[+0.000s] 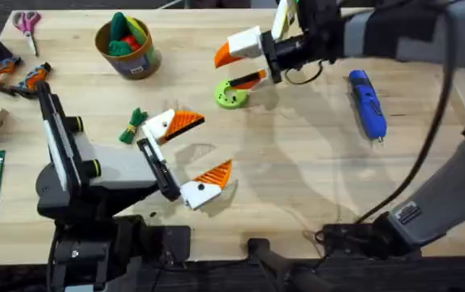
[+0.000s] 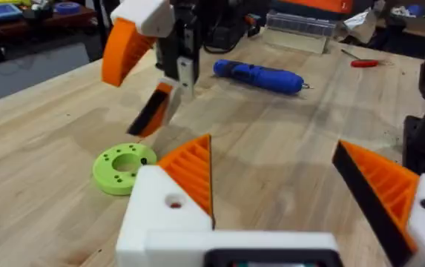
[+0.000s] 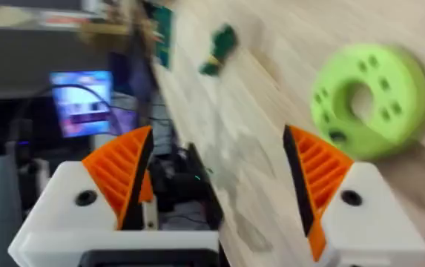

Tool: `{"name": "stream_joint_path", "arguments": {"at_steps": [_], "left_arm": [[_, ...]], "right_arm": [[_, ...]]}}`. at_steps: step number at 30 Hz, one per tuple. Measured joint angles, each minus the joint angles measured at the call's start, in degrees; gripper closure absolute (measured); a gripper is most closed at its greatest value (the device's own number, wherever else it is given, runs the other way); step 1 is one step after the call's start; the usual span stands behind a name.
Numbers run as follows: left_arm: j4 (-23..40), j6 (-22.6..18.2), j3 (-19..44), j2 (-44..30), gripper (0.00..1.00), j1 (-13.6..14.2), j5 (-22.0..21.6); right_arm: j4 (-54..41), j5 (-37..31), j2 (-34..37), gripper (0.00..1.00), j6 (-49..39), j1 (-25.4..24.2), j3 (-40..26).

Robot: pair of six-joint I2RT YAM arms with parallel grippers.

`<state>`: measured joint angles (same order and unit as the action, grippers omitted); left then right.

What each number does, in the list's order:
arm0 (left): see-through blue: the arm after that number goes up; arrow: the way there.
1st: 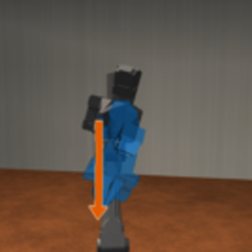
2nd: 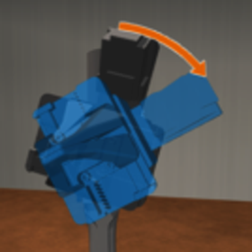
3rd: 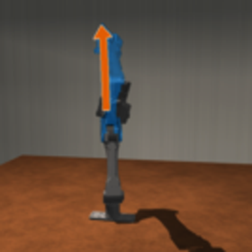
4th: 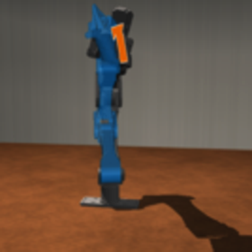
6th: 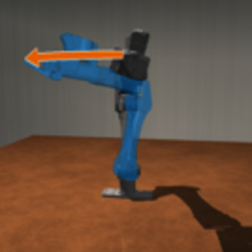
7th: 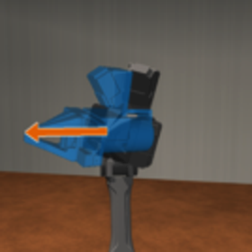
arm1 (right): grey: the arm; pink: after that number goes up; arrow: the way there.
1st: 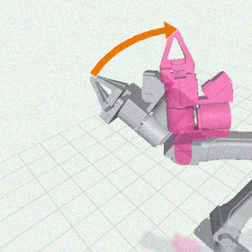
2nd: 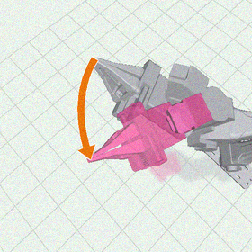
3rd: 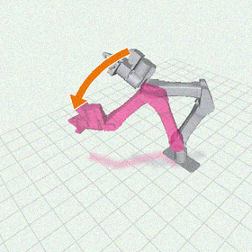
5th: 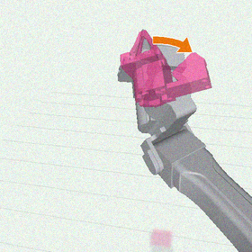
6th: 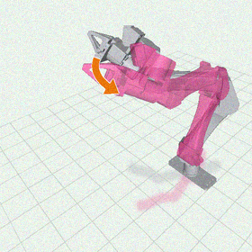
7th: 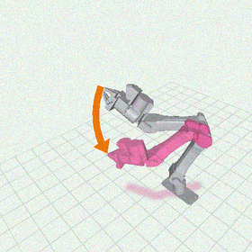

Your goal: Pick up the gripper from the table and insert it into the empty holder that is missing its gripper. Then pick up a screw, insert it into the mounting hole, and use the screwdriver to tighten it. Finally, clean up the table by picking up the vegetable and placing it into the bucket.

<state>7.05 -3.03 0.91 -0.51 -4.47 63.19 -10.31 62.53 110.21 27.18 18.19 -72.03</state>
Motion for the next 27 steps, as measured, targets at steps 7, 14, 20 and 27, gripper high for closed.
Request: {"name": "stream_joint_path", "arguments": {"at_steps": [7, 14, 20, 27], "left_arm": [[0.0, 0.0, 0.0, -0.01, 0.015, 0.0, 0.01], [0.0, 0.0, 0.0, 0.0, 0.015, 0.0, 0.01], [0.0, 0.0, 0.0, 0.0, 0.015, 0.0, 0.01], [0.0, 0.0, 0.0, -0.01, 0.015, 0.0, 0.01]], "right_arm": [[-31.69, -16.15, -7.2, 0.009, -19.68, 0.16, -9.86], [-42.48, -32.05, -16.84, 0.009, -27.36, 2.66, -11.83], [-44.13, -46.76, -18.73, 0.009, -28.75, 10.97, -11.83], [-39.42, -56.91, -18.26, 0.009, -29.14, 20.3, -11.83]]}}
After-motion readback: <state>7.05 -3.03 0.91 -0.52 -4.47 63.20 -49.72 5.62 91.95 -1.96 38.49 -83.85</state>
